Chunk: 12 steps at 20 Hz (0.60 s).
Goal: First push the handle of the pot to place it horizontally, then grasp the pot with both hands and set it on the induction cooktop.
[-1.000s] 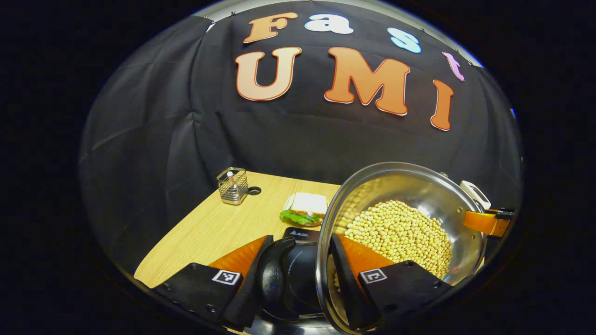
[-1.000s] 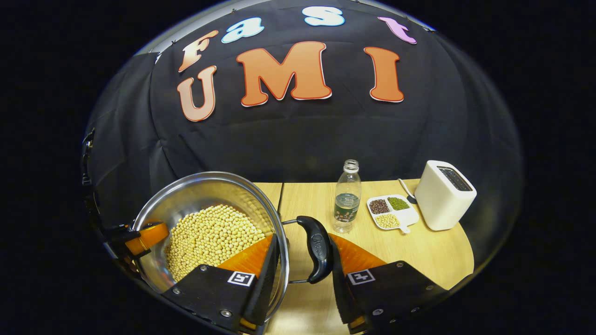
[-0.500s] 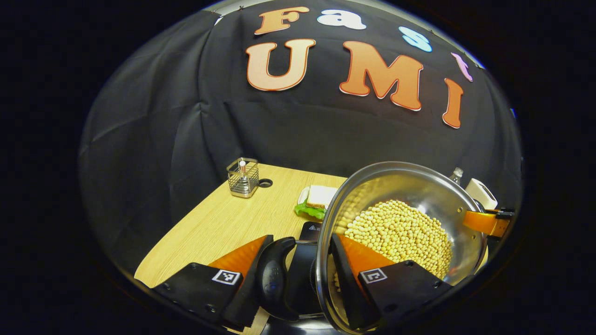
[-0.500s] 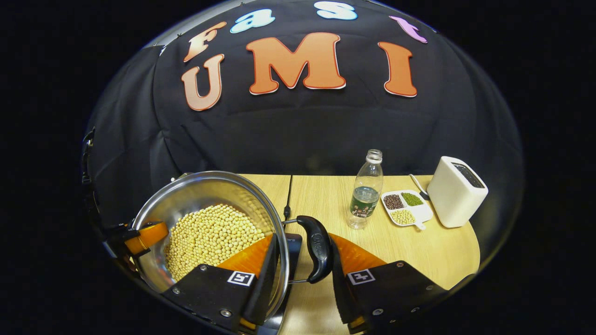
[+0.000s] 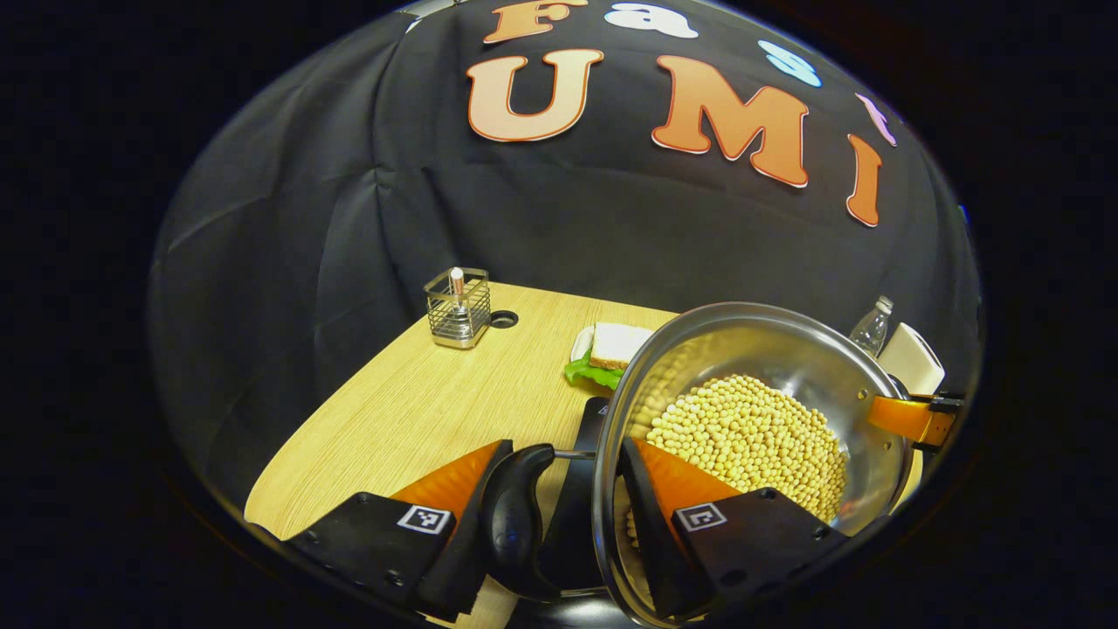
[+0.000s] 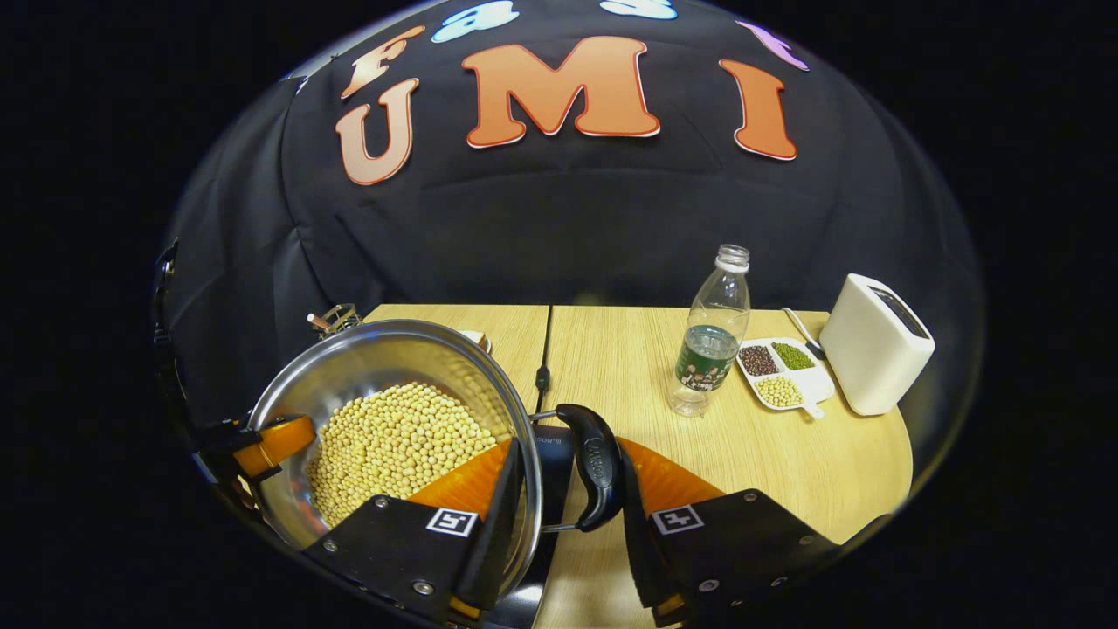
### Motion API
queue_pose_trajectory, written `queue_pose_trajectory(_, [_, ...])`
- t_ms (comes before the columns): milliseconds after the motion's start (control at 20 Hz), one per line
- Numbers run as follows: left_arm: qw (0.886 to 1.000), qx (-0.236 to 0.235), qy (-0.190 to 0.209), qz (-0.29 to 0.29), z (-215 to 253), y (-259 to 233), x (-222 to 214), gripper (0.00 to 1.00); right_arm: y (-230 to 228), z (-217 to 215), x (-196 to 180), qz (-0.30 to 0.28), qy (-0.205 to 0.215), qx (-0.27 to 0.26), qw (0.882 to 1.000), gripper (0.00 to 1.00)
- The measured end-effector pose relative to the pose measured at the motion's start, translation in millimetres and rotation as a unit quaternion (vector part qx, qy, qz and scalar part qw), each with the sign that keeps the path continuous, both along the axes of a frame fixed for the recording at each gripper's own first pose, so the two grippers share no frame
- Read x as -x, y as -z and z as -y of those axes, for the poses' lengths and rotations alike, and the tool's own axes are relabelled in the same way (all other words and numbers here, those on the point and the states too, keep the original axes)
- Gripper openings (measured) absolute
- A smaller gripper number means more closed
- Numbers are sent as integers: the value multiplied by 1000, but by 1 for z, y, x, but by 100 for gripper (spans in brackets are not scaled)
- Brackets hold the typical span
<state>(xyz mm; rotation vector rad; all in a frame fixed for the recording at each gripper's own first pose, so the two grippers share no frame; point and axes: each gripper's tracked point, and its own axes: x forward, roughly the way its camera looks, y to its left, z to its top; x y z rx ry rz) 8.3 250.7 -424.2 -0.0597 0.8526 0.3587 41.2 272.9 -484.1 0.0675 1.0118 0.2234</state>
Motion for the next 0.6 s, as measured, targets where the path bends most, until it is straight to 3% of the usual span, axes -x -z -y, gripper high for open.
queue_pose_trajectory(250, [1000,12,-12,-16,-2,-1,1,76,16,-3,4,-15,0,9,1000,58])
queue_pose_trajectory(300, [1000,13,-14,-19,-3,-1,1,82,19,-4,7,-17,1,11,1000,58])
queue_pose_trajectory(350, [1000,15,-15,-22,-3,-1,0,76,20,-4,8,-18,-1,15,1000,58])
queue_pose_trajectory(600, [999,15,-13,-27,-3,0,-2,79,26,-3,10,-25,4,17,1000,58])
